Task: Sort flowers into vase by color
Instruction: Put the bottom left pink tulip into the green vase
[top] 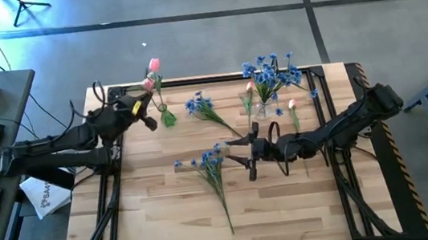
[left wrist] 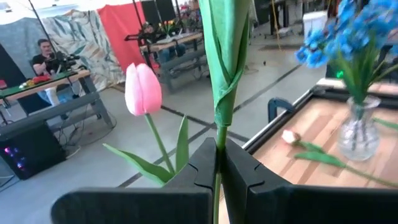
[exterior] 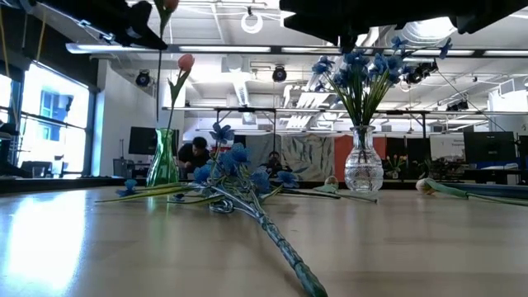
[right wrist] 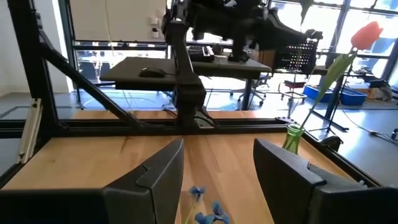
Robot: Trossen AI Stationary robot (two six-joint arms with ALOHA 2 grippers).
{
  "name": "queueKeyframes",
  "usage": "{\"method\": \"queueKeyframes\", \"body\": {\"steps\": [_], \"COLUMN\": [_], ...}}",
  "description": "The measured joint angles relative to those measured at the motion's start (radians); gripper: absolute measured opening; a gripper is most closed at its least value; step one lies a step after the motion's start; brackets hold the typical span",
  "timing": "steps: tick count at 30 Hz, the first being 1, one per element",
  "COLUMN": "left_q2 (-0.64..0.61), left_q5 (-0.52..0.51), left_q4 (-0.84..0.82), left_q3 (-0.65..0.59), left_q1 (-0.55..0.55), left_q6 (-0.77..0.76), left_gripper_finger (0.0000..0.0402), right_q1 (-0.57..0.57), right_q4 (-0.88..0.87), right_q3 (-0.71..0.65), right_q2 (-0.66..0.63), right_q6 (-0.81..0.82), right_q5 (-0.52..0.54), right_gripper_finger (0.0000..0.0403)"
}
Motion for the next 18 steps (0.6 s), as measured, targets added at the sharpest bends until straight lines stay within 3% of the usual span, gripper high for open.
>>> {"method": "queueKeyframes", "body": {"steps": [9,18], "left_q2": [0.098,0.168], "left_q5": [0.151,0.164], "left_q4": [0.048,0.055], "left_q3": [0.0,0.0], "left_q1": [0.14,0.184], "left_q6": [0.017,-0.016], "left_gripper_finger": [0.0,0.0003], "right_q1": [0.0,0.0], "right_q4": [0.005,0.005], "right_q3": [0.0,0.0], "right_q2": [0.0,0.0], "right_q6": [0.0,-0.003], "right_q5": [0.0,0.0], "right_gripper_finger": [0.0189,0.0189]}}
